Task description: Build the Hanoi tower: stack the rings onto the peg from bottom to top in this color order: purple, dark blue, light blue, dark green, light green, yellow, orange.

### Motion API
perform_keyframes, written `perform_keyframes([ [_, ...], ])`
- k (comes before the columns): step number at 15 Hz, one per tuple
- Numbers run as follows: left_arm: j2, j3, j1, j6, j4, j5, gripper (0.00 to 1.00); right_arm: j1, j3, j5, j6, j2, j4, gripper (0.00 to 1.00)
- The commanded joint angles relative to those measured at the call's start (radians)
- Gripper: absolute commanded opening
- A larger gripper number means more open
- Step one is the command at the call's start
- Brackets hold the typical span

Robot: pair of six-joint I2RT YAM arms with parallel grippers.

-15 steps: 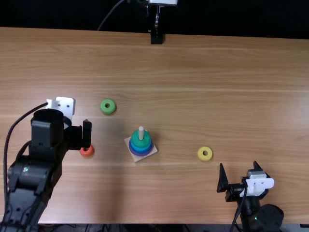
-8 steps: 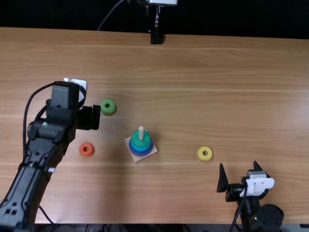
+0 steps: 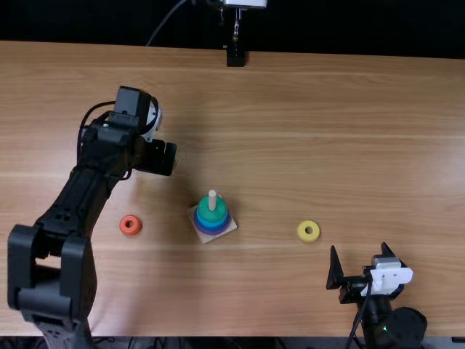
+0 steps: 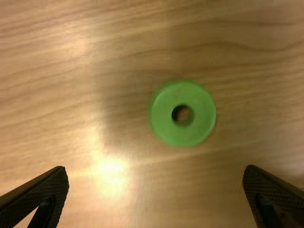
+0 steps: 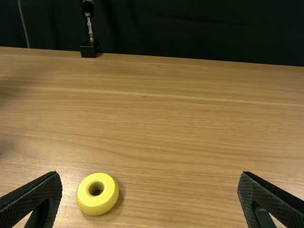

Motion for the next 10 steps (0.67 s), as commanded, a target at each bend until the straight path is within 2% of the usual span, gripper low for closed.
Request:
perform_keyframes([
  [1,0.060,0.063,-0.023,0.004,-0.001,0.019,1.00,-0.015,-0.071,0.006,-0.006,-0.013,-0.037,1.00],
  [10,0.221,0.162,-0.038,0.006,-0.003,0.019,1.00,-0.015,-0.071,0.006,-0.006,-0.013,-0.039,1.00],
])
